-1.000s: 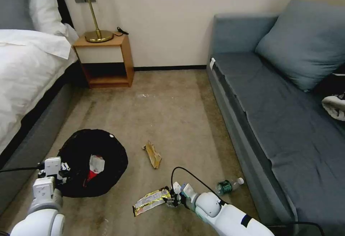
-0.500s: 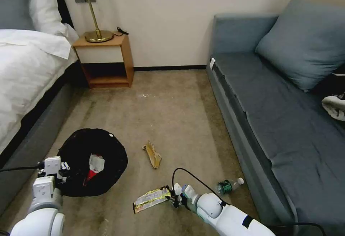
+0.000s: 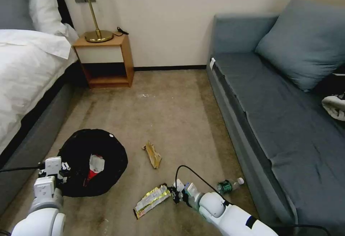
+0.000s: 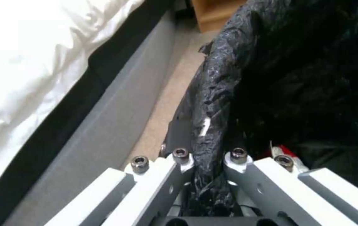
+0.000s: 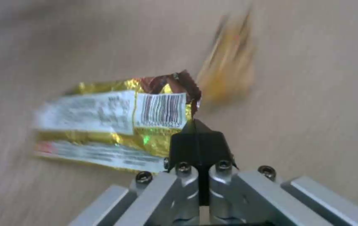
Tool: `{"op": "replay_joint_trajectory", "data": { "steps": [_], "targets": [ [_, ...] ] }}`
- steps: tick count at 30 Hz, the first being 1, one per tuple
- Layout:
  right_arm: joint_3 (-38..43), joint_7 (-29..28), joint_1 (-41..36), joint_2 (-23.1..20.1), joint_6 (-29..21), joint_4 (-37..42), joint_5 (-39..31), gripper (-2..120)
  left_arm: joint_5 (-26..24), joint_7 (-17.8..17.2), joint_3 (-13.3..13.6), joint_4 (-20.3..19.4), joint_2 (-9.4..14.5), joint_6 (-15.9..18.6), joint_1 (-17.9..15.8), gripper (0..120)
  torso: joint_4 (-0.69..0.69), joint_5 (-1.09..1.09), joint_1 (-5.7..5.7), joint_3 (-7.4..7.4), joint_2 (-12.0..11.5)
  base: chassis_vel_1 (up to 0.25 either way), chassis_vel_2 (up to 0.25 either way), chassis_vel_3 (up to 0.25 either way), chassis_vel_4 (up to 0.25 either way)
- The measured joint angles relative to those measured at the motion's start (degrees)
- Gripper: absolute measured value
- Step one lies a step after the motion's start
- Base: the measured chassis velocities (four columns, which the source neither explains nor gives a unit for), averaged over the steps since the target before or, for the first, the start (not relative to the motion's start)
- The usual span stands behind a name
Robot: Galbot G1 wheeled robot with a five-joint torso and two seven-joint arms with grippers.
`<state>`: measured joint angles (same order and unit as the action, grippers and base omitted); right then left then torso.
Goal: Pick up the trash bin, then pick up the garbage on the floor and place it into the trash bin.
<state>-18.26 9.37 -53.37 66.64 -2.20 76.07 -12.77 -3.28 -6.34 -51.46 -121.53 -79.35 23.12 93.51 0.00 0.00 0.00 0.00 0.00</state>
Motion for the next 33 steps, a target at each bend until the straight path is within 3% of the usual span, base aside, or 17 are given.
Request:
{"op": "replay_joint_trajectory", "data": {
  "steps": [5, 9, 16, 22, 33],
  "targets": [
    [1.82, -2.31, 0.9, -3.42, 3.39, 8.08, 1.05, 0, -3.52, -0.01, 0.31, 0.12, 0.31, 0.71, 0.73, 2, 0.0, 0.01, 0.0, 0.0, 0.0, 0.0, 0.0, 0.0, 0.0],
    [0.54, -6.23, 3.8, -9.96, 4.75, 17.41, -1.8, 0, -5.71, -0.02, 0.54, 0.09, 0.81, 1.71, 1.4, 2, 0.01, 0.0, 0.0, 0.0, 0.0, 0.0, 0.0, 0.0, 0.0],
    [-0.02, -8.31, 7.19, -15.04, 6.53, 25.55, -4.63, 0, -6.82, 0.05, 0.98, 0.09, 1.0, 2.33, 1.51, 2, 0.0, 0.0, 0.0, 0.0, 0.0, 0.0, 0.0, 0.0, 0.0],
    [-1.99, -8.9, 9.5, -15.1, 6.46, 29.93, -5.77, 0, -7.84, 0.39, 1.44, -0.73, 0.43, 2.91, 1.3, 2, 0.0, 0.0, 0.0, 0.0, 0.0, 0.0, 0.0, 0.0, 0.0],
    [-10.06, -8.08, 13.08, -12.7, 6.37, 28.45, -4.42, 0, -9.48, 0.71, 2.22, -1.98, -1.05, 2.97, 1.18, 2, 0.0, -0.01, 0.0, 0.0, 0.01, 0.0, 0.0, 0.0, 0.0]
  ]
}}
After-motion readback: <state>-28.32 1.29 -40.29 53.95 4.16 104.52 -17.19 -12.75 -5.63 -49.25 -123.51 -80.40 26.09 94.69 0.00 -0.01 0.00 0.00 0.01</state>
